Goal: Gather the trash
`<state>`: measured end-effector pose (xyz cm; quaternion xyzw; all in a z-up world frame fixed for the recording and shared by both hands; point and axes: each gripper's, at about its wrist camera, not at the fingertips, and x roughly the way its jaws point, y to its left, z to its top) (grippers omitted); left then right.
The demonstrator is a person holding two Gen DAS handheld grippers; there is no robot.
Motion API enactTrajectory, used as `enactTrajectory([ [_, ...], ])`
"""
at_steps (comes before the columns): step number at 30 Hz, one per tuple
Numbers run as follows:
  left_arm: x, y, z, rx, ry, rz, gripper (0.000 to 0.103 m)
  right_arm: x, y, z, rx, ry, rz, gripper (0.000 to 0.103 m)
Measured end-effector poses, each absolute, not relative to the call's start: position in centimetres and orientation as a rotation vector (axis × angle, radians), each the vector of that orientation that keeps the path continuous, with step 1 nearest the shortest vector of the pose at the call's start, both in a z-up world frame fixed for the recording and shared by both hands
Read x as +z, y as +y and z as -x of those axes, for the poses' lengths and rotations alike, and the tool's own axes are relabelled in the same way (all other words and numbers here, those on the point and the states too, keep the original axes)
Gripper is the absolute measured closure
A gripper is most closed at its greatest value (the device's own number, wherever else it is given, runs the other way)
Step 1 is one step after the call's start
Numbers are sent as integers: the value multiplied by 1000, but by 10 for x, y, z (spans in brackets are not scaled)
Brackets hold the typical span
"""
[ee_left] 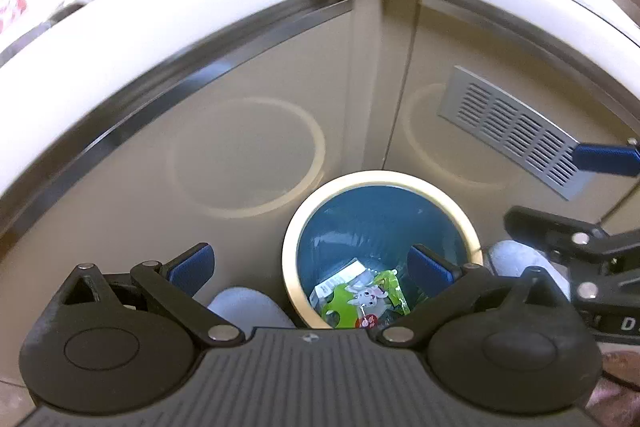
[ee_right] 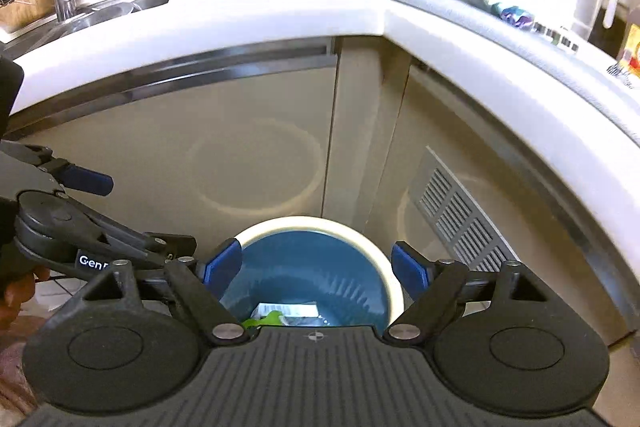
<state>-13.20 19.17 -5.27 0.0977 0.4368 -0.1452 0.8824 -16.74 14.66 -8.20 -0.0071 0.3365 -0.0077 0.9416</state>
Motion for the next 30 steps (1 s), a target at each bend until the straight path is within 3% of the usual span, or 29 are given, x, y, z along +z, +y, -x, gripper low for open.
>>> enactTrajectory([
  [12, -31, 179, 158, -325, 802, -282, 0, -71, 140, 201, -70, 590, 51, 15],
  [30, -26, 182, 159, -323, 793, -291, 0, -69, 137, 206, -86, 570, 41, 15],
])
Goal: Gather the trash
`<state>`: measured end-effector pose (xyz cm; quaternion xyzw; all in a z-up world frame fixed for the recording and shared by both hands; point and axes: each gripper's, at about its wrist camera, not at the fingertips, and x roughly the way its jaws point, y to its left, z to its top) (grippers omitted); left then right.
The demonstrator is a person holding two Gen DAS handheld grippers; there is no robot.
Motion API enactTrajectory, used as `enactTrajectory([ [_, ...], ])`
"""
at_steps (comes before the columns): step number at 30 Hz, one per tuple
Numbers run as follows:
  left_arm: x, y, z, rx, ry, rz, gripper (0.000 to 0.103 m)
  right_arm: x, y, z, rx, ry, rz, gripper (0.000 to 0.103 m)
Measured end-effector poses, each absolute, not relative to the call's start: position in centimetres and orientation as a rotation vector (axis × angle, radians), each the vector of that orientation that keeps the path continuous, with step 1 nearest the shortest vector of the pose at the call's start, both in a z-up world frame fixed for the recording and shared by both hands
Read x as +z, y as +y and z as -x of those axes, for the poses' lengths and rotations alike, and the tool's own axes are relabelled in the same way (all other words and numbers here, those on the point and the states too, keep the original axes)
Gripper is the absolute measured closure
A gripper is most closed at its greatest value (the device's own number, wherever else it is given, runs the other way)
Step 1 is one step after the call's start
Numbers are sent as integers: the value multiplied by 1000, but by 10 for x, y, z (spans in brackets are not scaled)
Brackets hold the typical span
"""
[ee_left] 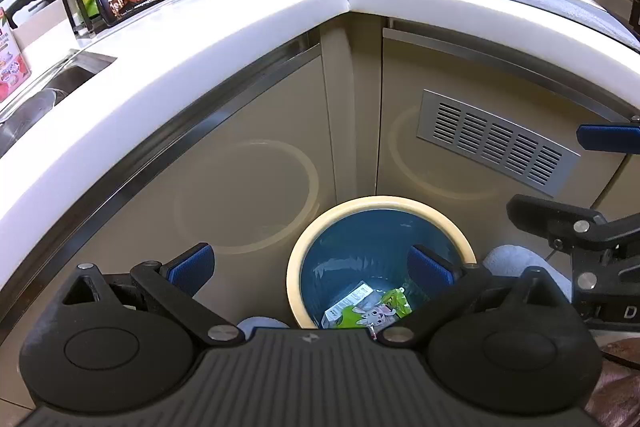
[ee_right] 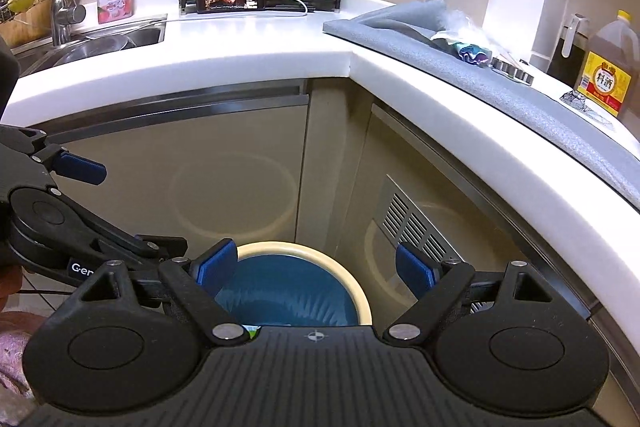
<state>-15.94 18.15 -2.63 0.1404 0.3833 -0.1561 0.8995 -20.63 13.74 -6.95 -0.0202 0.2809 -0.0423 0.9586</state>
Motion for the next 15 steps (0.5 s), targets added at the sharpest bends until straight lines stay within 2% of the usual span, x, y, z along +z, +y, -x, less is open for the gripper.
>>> enactTrajectory([
  [15, -30, 183, 154, -314, 821, -285, 0, -74, 133, 203, -87, 596, 22, 15],
])
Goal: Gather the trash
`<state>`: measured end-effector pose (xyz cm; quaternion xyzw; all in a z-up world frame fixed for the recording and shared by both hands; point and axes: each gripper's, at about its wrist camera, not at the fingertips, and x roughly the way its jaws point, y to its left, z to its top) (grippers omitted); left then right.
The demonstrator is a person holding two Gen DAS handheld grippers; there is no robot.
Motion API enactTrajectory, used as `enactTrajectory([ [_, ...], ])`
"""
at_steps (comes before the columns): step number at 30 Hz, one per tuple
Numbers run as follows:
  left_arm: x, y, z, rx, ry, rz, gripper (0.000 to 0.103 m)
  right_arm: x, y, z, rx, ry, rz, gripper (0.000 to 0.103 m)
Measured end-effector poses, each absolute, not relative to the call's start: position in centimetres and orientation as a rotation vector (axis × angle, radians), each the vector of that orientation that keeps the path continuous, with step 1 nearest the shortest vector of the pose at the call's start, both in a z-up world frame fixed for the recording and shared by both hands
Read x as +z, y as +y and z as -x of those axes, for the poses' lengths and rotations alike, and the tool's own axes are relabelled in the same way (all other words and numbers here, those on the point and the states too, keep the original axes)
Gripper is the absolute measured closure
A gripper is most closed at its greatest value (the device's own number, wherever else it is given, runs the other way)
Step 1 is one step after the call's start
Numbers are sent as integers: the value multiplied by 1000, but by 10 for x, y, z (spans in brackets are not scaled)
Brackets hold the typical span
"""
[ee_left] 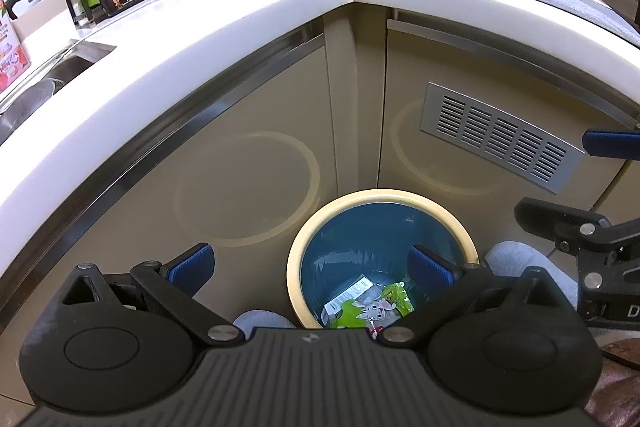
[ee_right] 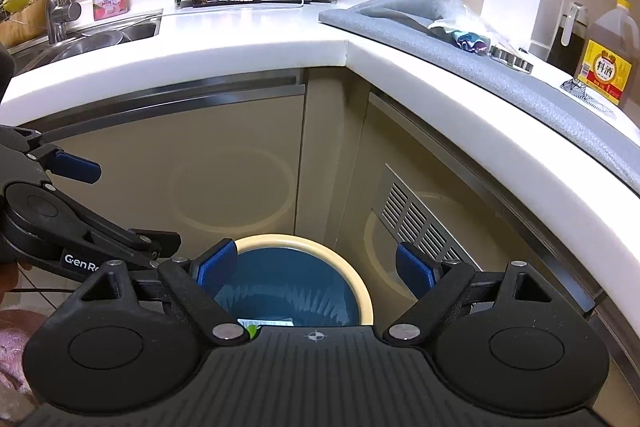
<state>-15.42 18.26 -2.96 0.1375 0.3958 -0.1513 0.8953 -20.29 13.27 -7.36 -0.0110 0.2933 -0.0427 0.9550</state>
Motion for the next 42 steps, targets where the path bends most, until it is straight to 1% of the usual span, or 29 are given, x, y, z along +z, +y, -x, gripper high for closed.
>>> enactTrajectory([
  [16, -34, 184, 151, -299, 840, -277, 0, -79, 131, 197, -82, 620, 9, 15],
  [27, -25, 181, 153, -304, 797, -305, 0, -81, 124, 197, -88, 609, -14, 15],
  [31, -16, 181, 152, -307, 769, -295, 0, -71, 120, 198, -86, 577, -16, 15],
  [42, 18, 186, 136, -324, 720, -203, 0, -17, 99, 183, -110, 448, -72, 14],
])
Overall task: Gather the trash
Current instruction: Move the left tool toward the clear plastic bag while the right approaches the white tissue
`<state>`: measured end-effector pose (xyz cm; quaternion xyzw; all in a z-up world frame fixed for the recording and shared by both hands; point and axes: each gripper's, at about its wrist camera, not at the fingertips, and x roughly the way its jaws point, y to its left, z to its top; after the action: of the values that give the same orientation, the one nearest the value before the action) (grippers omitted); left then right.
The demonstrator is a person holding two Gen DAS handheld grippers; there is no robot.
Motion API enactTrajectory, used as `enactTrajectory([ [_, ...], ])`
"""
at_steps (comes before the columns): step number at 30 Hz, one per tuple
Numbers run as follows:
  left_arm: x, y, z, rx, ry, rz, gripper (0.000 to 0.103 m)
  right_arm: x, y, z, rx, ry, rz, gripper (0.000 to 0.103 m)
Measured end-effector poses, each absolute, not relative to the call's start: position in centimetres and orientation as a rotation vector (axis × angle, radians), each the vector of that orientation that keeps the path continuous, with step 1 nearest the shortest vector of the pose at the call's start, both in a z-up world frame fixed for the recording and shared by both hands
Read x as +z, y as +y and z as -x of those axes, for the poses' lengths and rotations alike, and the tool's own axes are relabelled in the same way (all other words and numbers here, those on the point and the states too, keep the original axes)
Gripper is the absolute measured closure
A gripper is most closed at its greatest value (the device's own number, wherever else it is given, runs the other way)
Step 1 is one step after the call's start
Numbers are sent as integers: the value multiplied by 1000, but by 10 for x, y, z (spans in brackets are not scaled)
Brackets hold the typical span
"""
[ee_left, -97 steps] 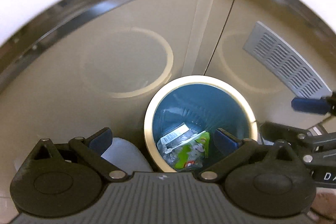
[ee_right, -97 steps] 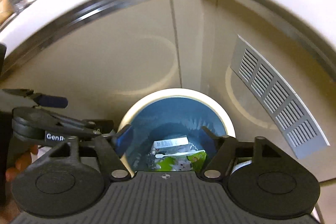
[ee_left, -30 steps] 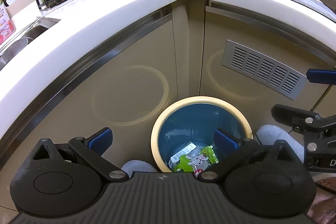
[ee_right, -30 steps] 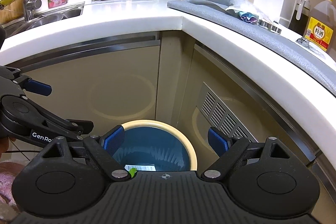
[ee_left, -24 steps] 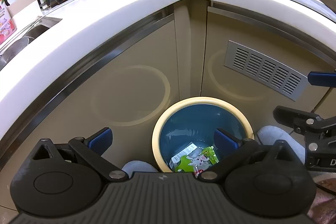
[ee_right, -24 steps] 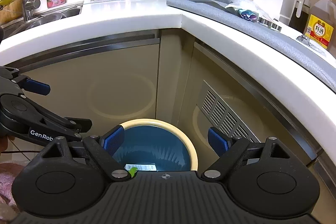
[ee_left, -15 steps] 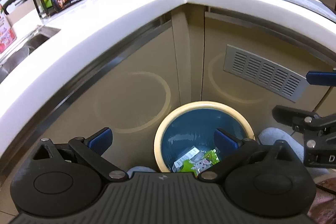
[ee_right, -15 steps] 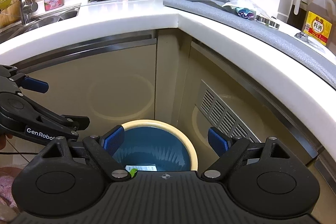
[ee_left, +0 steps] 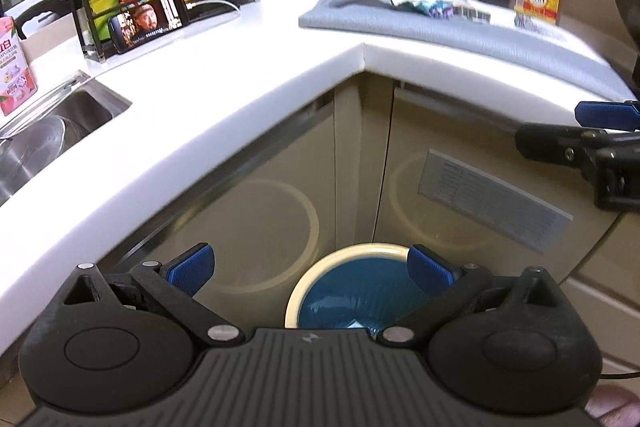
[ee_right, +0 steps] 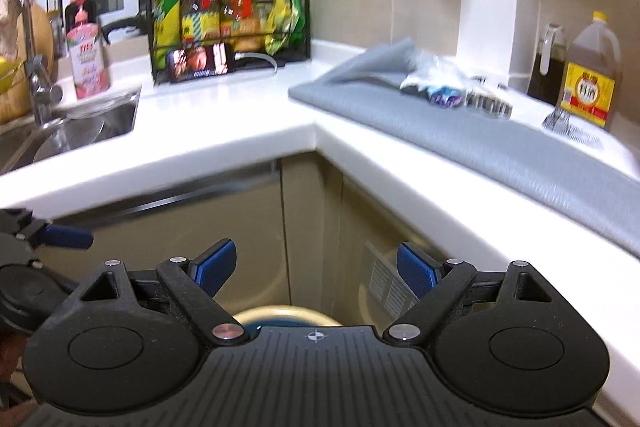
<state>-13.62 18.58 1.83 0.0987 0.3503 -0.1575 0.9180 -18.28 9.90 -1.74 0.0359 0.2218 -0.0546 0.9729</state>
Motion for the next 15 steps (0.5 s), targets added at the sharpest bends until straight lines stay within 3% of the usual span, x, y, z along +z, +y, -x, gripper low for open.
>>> enactTrajectory([
  [15, 46, 181, 109, -342, 672, -180, 0, 4, 56, 149, -189, 404, -146, 13],
])
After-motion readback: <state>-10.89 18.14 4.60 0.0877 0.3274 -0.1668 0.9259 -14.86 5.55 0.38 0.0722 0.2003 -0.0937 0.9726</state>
